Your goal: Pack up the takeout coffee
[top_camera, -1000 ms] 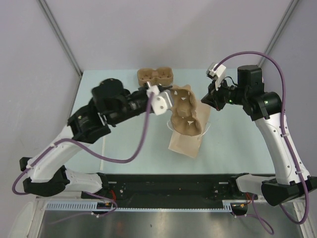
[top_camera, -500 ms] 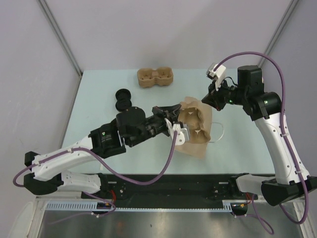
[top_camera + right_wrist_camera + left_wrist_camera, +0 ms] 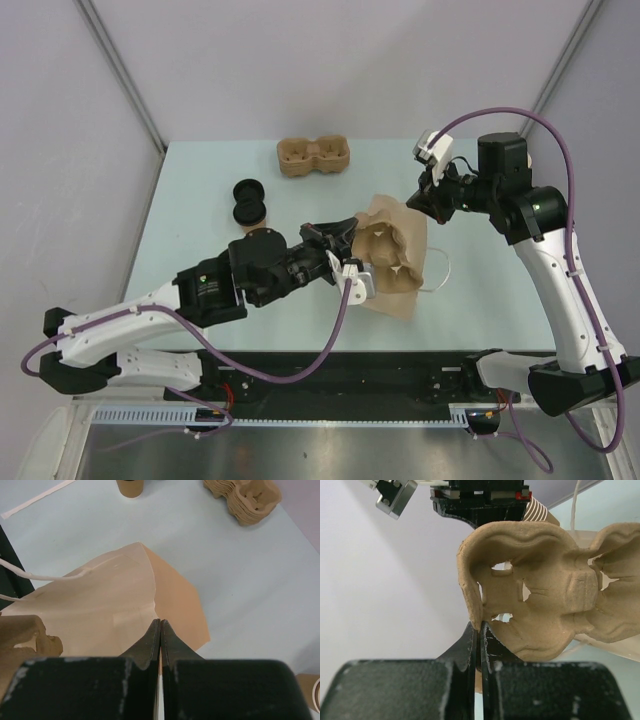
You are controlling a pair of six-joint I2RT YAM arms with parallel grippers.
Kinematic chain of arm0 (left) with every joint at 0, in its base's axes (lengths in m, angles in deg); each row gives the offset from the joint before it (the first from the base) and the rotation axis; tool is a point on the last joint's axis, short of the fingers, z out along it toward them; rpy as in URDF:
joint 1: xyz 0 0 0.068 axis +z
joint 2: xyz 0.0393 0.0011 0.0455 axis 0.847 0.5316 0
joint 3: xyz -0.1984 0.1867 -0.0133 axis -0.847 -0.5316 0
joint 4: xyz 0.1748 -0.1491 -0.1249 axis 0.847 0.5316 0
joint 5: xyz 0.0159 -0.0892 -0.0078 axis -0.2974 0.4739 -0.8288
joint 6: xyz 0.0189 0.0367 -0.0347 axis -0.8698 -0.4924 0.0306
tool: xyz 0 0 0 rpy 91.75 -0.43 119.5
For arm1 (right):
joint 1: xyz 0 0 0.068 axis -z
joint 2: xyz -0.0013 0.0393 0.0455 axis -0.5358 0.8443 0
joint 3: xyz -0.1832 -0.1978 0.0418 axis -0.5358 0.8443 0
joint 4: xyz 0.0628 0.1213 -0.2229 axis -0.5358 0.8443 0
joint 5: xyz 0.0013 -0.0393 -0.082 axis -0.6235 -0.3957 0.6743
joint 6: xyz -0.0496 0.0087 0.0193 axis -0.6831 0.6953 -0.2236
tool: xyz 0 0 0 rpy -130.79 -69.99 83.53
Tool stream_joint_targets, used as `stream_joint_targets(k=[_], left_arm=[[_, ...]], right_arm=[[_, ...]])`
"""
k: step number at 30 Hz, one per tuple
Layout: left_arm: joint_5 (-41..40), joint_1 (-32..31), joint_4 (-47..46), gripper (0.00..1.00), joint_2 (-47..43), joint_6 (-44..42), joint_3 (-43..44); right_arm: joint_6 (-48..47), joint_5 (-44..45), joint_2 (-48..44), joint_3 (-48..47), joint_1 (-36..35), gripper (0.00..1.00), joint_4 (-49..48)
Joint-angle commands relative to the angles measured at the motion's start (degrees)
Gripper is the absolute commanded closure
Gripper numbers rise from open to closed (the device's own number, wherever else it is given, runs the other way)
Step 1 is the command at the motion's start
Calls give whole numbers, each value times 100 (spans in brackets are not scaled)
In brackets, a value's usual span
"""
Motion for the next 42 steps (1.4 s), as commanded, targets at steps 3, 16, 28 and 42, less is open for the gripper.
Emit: stream_joint_targets(k=[3,16,28,42], left_arm=[[-360,-65,210,100,-283,-98,184],[-554,-65,-89,100,-441,-248,26],[-748,67,-423,100,-345,78,351],[96,-55,447,100,-363,34,-79]], right_arm=[[-135,1,-113,-12,-17,100,-28],[-117,-25,-78,-30,-34,100,-98],[-117,-16,-60,-30,-78,100,-89],[-170,-34,-61,-12,-140,100,-20]])
